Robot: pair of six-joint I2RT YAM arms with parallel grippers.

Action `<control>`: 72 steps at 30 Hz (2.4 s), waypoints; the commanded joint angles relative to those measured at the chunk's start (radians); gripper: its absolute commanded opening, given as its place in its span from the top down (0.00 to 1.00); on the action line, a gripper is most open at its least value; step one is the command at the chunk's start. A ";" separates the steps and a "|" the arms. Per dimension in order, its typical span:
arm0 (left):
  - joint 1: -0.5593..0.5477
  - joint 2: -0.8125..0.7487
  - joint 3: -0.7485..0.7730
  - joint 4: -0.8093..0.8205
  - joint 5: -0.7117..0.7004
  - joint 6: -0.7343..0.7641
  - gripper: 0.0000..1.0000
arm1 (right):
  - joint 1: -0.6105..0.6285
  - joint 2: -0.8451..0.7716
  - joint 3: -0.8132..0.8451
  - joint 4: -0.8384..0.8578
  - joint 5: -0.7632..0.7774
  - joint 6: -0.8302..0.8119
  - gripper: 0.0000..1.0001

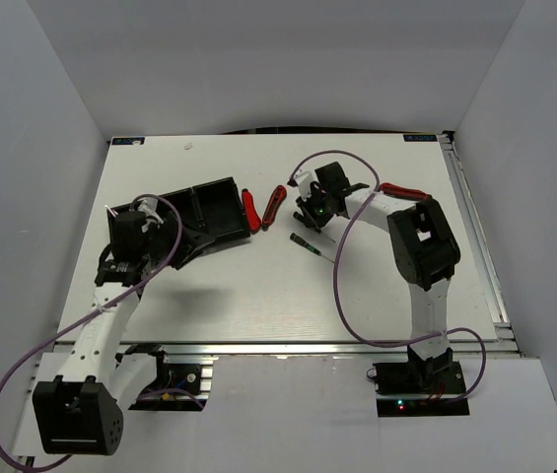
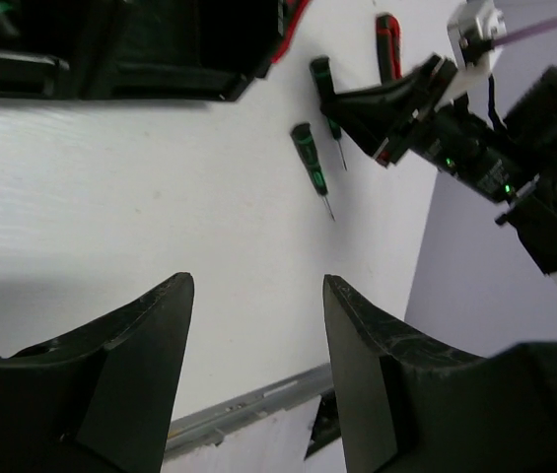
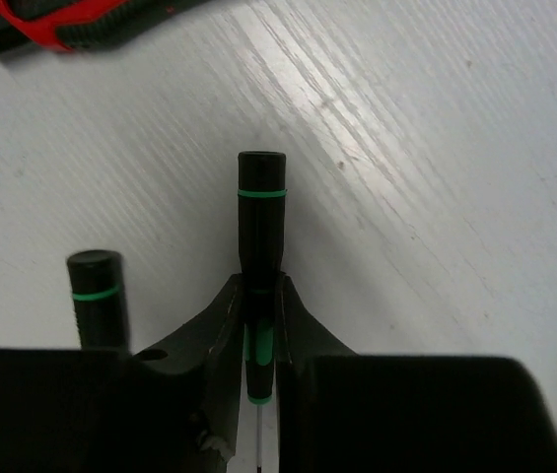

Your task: Sort the tools into containers

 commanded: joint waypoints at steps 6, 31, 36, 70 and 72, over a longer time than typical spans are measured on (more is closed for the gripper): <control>-0.288 0.102 -0.024 0.252 -0.064 -0.228 0.34 | -0.112 -0.132 0.033 -0.142 -0.196 0.032 1.00; -0.539 0.648 0.380 0.411 -0.185 -0.268 0.39 | -0.104 -0.358 -0.151 0.012 -0.710 0.502 1.00; -0.548 0.679 0.407 0.411 -0.176 -0.266 0.40 | -0.100 -0.353 -0.154 0.026 -0.721 0.514 1.00; -0.097 0.444 0.504 -0.221 -0.237 0.234 1.00 | -0.093 -0.330 -0.077 -0.312 -0.787 -0.024 0.11; -0.025 0.455 0.572 -0.273 -0.242 0.313 1.00 | -0.098 -0.329 -0.080 -0.336 -0.793 -0.064 0.11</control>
